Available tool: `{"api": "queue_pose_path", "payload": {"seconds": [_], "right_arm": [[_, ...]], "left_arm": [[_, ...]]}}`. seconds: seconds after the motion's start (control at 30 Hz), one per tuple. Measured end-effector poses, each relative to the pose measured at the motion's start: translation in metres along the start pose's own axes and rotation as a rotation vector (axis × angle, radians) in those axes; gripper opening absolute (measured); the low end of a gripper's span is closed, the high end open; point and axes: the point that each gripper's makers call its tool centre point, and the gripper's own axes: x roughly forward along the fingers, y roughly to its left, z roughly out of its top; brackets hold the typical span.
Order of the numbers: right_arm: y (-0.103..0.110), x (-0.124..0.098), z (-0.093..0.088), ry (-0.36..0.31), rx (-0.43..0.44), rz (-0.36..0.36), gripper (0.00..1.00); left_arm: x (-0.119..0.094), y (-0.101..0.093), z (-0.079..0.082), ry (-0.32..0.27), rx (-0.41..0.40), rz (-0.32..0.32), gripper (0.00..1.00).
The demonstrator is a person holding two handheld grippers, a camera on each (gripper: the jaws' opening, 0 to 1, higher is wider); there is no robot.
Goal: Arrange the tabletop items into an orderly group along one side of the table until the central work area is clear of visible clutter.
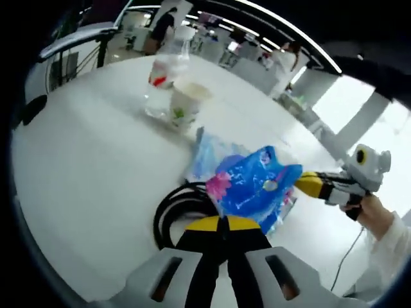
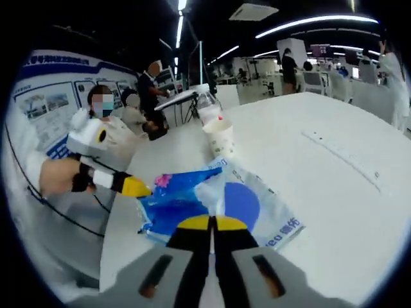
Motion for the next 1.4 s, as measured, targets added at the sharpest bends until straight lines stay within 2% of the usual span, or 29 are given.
{"api": "queue_pose_path", "payload": {"seconds": [0.1,0.17,0.33,0.43,0.8,1.0,1.17,1.4], "right_arm": [[0.001,-0.020,-0.014,-0.011,0.105,-0.077,0.00],[0.003,-0.031,-0.018,-0.044,0.155,-0.105,0.00],[0.003,-0.054,-0.028,-0.089,0.219,-0.160,0.00],[0.000,-0.068,-0.036,-0.113,0.261,-0.202,0.00],[-0.017,-0.110,-0.052,-0.171,0.348,-0.311,0.00],[-0.022,-0.123,-0.057,-0.195,0.385,-0.354,0.00],[-0.034,-0.138,-0.067,-0.208,0.408,-0.419,0.00],[-0.045,-0.154,-0.080,-0.230,0.455,-0.471,0.00]], "left_arm": [[0.005,-0.014,0.003,0.012,0.052,-0.033,0.00],[0.004,-0.027,0.004,0.018,0.094,-0.055,0.00],[0.011,-0.050,0.008,0.036,0.209,-0.096,0.00],[0.016,-0.061,0.009,0.045,0.240,-0.119,0.00],[0.041,-0.108,0.007,0.088,0.340,-0.207,0.00],[0.053,-0.126,0.007,0.105,0.379,-0.235,0.00],[0.065,-0.144,0.003,0.131,0.420,-0.262,0.00],[0.080,-0.168,-0.002,0.159,0.462,-0.294,0.00]]}}
